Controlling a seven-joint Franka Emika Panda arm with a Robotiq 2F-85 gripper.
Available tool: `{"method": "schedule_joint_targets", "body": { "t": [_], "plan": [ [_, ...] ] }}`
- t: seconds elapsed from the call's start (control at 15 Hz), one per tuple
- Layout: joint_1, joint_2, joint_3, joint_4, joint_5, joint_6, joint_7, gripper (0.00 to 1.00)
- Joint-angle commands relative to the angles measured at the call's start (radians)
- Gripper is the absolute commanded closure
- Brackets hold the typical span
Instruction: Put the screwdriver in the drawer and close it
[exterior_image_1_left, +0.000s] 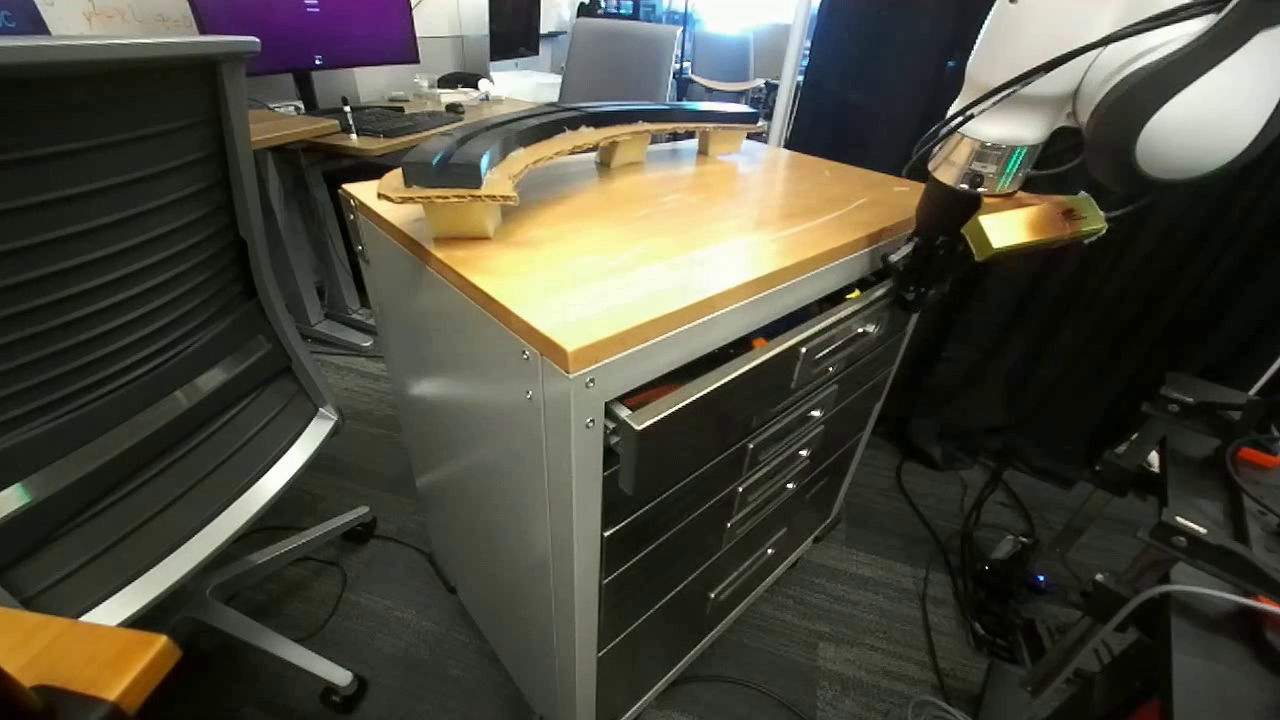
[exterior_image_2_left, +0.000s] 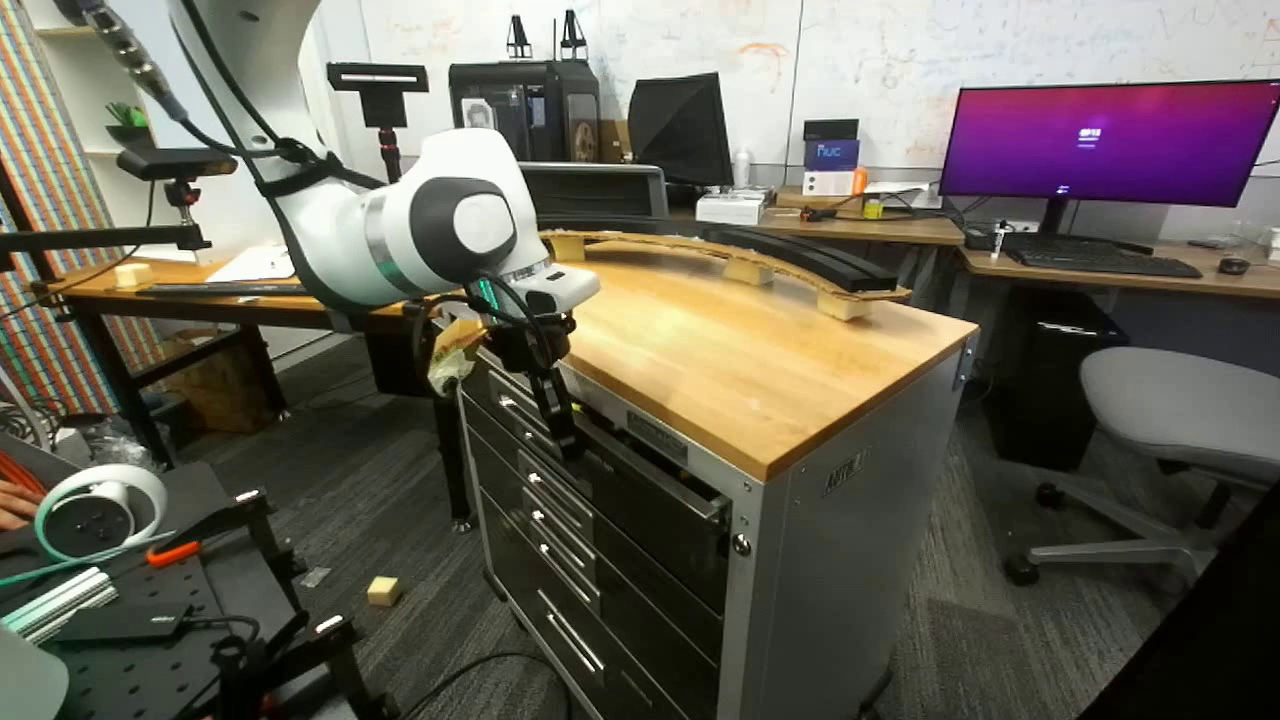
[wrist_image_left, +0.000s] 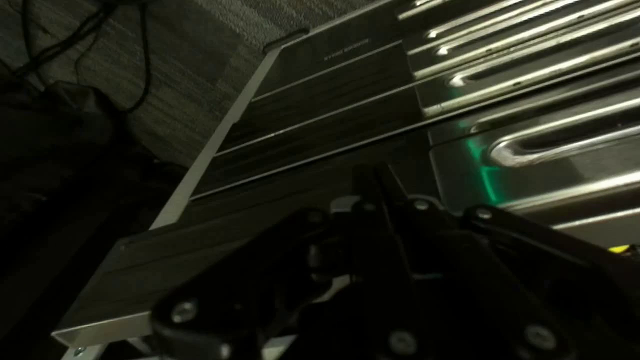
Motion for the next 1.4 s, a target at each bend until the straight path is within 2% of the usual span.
{"method": "schedule_joint_targets", "body": {
  "t": [0.0, 0.33, 0.4, 0.47, 0.53, 0.73, 0.87, 1.07, 1.2, 1.33],
  "plan": [
    [0.221, 0.062, -0.226, 0.046, -0.175, 0.12, 0.274, 0.93],
    [0.588, 0.195, -0.592, 0.049, -0.358, 0.262, 0.643, 0.93],
    [0.659, 0.223, -0.655, 0.038, -0.375, 0.277, 0.688, 0.84],
    [0.725, 0.231, -0.712, 0.014, -0.387, 0.275, 0.719, 0.67],
    [0.76, 0.199, -0.75, -0.023, -0.399, 0.245, 0.709, 0.63],
    [0.83, -0.022, -0.821, -0.142, -0.496, 0.071, 0.487, 0.4],
    [0.913, -0.091, -0.893, -0.182, -0.478, -0.038, 0.355, 0.24],
    [1.019, -0.236, -0.951, -0.18, -0.431, -0.244, 0.15, 0.02],
    [1.08, -0.328, -0.961, -0.145, -0.386, -0.395, 0.018, 0.0],
    [1.122, -0.371, -0.916, -0.096, -0.277, -0.543, -0.116, 0.0]
  ]
}}
